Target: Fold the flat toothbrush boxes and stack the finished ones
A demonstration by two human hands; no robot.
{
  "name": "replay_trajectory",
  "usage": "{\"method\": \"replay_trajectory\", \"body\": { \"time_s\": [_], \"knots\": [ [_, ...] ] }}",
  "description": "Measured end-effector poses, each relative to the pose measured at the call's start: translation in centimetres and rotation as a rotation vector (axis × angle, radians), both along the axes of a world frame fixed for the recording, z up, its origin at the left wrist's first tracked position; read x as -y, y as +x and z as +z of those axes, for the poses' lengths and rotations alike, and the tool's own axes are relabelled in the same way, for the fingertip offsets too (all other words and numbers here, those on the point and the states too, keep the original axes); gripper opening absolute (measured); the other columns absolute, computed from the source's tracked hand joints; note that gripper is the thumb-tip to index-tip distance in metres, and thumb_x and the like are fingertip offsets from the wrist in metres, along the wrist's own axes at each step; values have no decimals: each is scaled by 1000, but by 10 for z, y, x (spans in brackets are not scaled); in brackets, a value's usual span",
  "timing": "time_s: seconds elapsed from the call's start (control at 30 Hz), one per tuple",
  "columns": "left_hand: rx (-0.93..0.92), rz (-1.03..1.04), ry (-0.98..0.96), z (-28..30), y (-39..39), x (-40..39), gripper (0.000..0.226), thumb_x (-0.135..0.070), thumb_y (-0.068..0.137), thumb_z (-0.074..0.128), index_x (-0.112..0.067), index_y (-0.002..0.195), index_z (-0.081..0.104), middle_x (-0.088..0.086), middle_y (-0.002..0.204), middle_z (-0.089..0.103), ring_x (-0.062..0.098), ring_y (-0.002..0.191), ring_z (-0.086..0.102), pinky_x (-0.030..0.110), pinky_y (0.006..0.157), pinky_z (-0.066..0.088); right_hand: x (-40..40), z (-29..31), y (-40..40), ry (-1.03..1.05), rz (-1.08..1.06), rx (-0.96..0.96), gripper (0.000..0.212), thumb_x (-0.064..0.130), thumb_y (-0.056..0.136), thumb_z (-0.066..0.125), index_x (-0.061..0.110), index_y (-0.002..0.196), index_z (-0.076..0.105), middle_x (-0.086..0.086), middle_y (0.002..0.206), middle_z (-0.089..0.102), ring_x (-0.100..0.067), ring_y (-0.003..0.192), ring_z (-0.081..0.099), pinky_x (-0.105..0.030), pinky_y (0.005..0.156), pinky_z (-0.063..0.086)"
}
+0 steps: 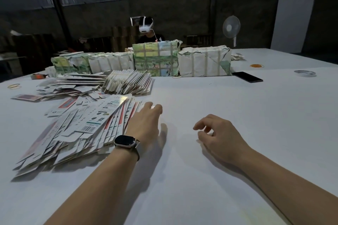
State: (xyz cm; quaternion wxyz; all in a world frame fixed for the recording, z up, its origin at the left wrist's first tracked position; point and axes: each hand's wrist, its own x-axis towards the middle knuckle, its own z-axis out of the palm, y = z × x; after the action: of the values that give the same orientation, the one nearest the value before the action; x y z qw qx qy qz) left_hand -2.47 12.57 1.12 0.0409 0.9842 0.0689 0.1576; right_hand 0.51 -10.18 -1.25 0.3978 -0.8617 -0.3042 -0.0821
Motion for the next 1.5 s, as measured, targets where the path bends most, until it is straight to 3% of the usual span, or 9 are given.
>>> {"method": "replay_trajectory", "body": {
  "time_s": [0.37,0.57,0.7,0.8,0.93,1.1,1.2,1.33,1.5],
  "knots": [
    [-29,-33,68,2,-2,1,45,0,88,53,-17,129,52,7,122,58,32,105,59,39,80,49,-1,-2,1,3,6,6,33,17,89,62,49,79,57,18,96,62,-4,90,60,-34,86,51],
    [339,-226,-47,24,-16,32,46,15,81,55,-9,120,60,12,124,64,38,94,63,49,74,54,-3,-3,3,53,-3,-4,21,18,90,63,37,99,64,16,89,62,-8,84,62,-36,83,52],
    [658,-459,-162,41,-27,49,41,21,80,58,-3,112,67,13,138,60,42,110,65,47,76,63,-3,-1,5,195,-2,-54,22,33,94,63,35,116,60,16,88,64,-2,81,60,-17,74,46],
    [770,-516,-545,43,-32,60,35,19,86,55,-9,99,68,6,133,59,30,118,64,34,81,63,-5,6,3,368,5,-207,40,52,86,56,36,122,55,11,94,64,-2,84,61,-13,67,45],
    [621,-521,-1201,36,-33,77,38,19,89,54,-18,96,62,-7,111,68,19,104,73,31,73,62,-9,9,-3,554,122,-341,26,43,96,52,31,117,61,7,99,74,-7,88,68,-29,69,54],
    [329,-372,-1699,21,-25,84,25,0,97,59,-11,119,59,14,105,70,22,86,72,37,72,61,-5,13,-7,671,195,-446,23,28,106,43,21,117,62,-3,99,76,-21,89,74,-30,68,59],
    [157,-292,-1818,14,-24,86,29,-28,106,47,-11,120,65,15,107,75,23,81,76,30,58,59,-7,12,-8,563,180,-449,25,34,105,43,18,116,60,-8,98,75,-26,86,74,-38,72,62],
    [-43,-327,-2032,1,-24,95,62,-65,101,29,-24,132,64,14,118,73,33,104,73,47,79,62,-11,6,-7,465,62,-336,20,40,102,50,33,120,54,6,104,73,-14,89,73,-44,82,61],
    [-141,-328,-2125,-3,-22,93,71,-73,96,26,-24,135,60,15,122,72,36,111,70,51,87,60,-8,6,-7,476,14,-233,24,39,100,54,43,123,47,12,110,67,-9,91,72,-40,78,62]
  ]
}}
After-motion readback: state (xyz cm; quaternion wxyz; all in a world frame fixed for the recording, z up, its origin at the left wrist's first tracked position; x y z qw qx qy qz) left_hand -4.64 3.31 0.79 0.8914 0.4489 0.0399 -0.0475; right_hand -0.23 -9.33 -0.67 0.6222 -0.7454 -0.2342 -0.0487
